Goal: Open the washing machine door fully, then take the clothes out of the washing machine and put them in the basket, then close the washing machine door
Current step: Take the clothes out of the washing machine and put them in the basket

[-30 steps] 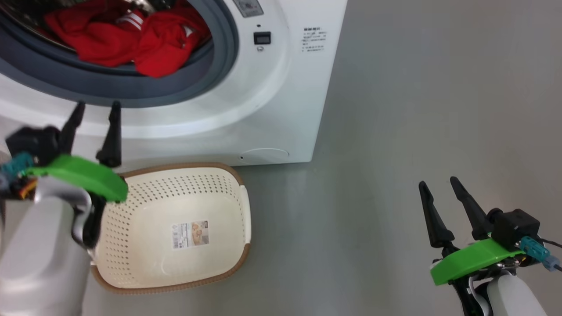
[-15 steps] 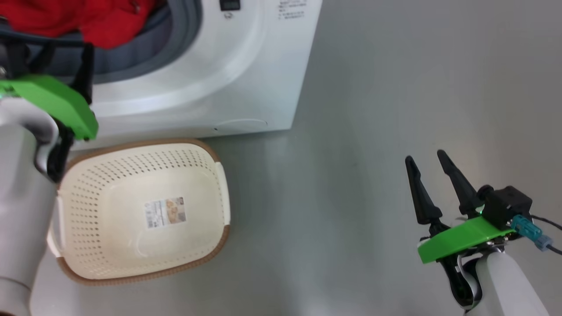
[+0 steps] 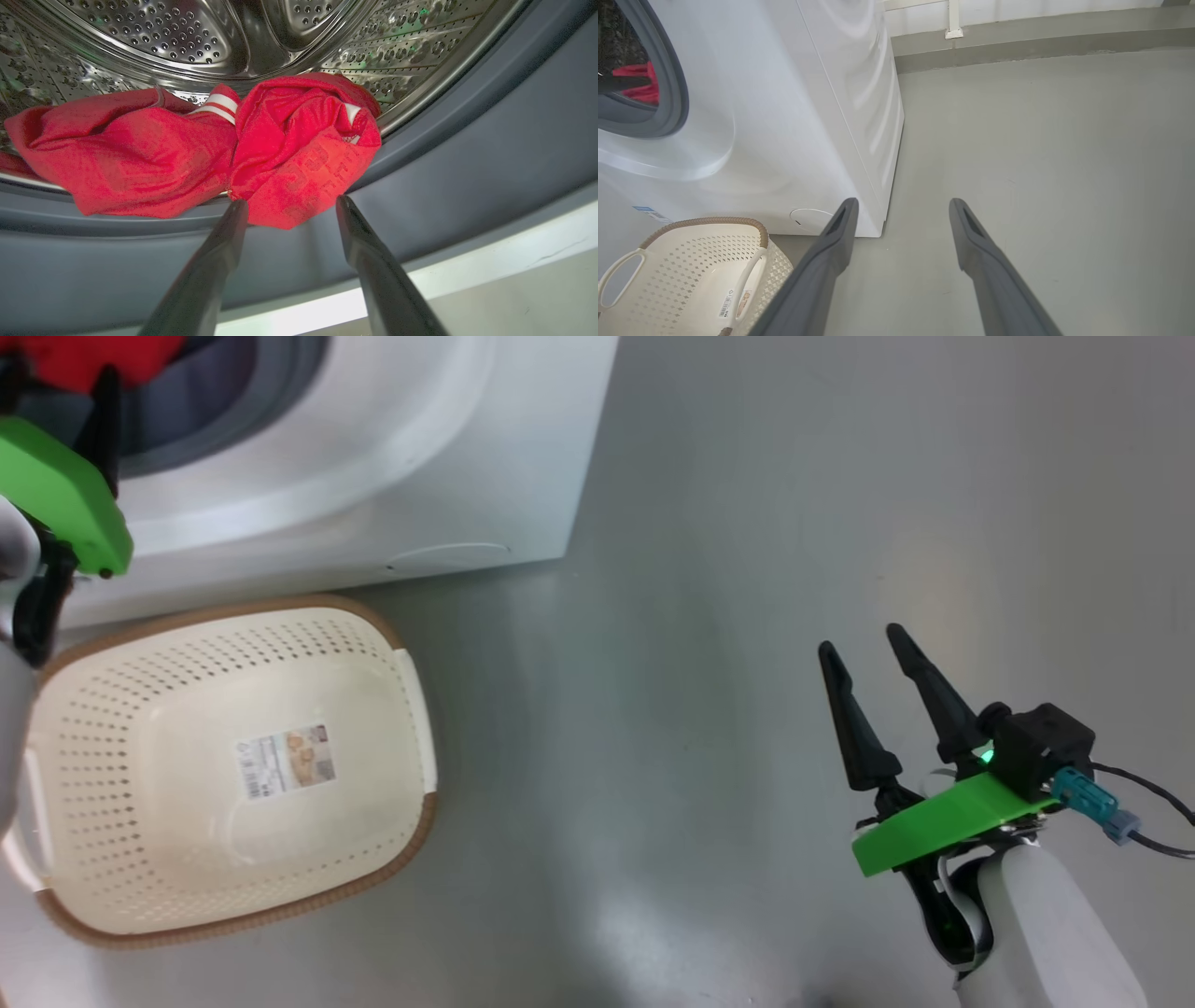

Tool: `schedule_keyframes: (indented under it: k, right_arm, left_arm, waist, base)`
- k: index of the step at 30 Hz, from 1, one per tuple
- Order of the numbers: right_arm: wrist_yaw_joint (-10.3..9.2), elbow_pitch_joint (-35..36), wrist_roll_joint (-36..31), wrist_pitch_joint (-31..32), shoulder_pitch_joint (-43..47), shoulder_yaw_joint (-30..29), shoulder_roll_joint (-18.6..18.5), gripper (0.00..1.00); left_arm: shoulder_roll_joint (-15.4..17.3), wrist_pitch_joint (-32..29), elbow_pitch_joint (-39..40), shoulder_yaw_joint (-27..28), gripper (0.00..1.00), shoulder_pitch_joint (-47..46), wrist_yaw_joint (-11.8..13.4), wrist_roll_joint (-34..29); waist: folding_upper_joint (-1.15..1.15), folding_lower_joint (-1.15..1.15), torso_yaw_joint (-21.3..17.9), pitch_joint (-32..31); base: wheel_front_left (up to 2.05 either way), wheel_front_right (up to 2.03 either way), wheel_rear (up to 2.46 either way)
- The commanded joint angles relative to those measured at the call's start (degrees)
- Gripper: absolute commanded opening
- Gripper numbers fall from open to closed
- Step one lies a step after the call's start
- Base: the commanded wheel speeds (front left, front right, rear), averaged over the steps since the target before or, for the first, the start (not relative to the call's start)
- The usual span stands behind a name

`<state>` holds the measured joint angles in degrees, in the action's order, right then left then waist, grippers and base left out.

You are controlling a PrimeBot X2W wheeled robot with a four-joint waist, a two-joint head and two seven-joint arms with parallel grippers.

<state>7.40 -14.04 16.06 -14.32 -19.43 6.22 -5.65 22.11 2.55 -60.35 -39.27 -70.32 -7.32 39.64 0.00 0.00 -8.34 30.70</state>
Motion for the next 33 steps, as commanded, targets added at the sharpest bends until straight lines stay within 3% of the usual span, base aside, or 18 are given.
schedule_keyframes:
  k: [1,25,27,29,33]
  right_arm:
    - [0.09,1.38,-0.43,-0.68,-0.21,1.44,0.47,1.0]
    - [0.09,2.45,-0.29,-0.68,-0.18,2.02,1.74,1.0]
    - [0.09,2.5,-0.3,-0.68,-0.26,1.95,1.78,1.0]
    - [0.09,2.6,-0.34,-0.68,-0.35,1.96,1.85,1.0]
    - [0.09,2.72,-0.37,-0.68,-0.4,1.89,1.96,1.0]
  left_arm:
    - [3.33,0.19,0.15,0.0,1.0,-2.38,-0.16,1.16]
    - [5.74,4.22,-4.6,-9.85,1.0,-7.84,-0.17,7.6]
    - [5.59,4.24,-5.04,-10.62,0.35,-7.91,-0.17,7.92]
    - [5.54,4.56,-5.52,-11.09,0.0,-8.08,-0.17,8.35]
    - [5.23,5.78,-6.21,-12.14,0.0,-8.29,-0.17,8.95]
  waist:
    - [0.0,0.0,-1.26,1.27]
    - [0.0,0.0,-4.36,3.91]
    - [0.0,0.0,-4.43,3.87]
    - [0.0,0.0,-4.48,3.84]
    - [0.0,0.0,-4.31,3.6]
  base:
    - [0.0,0.0,0.0]
    - [0.0,0.0,0.0]
    - [0.0,0.0,0.0]
    - [0.0,0.0,0.0]
    - [0.0,0.0,0.0]
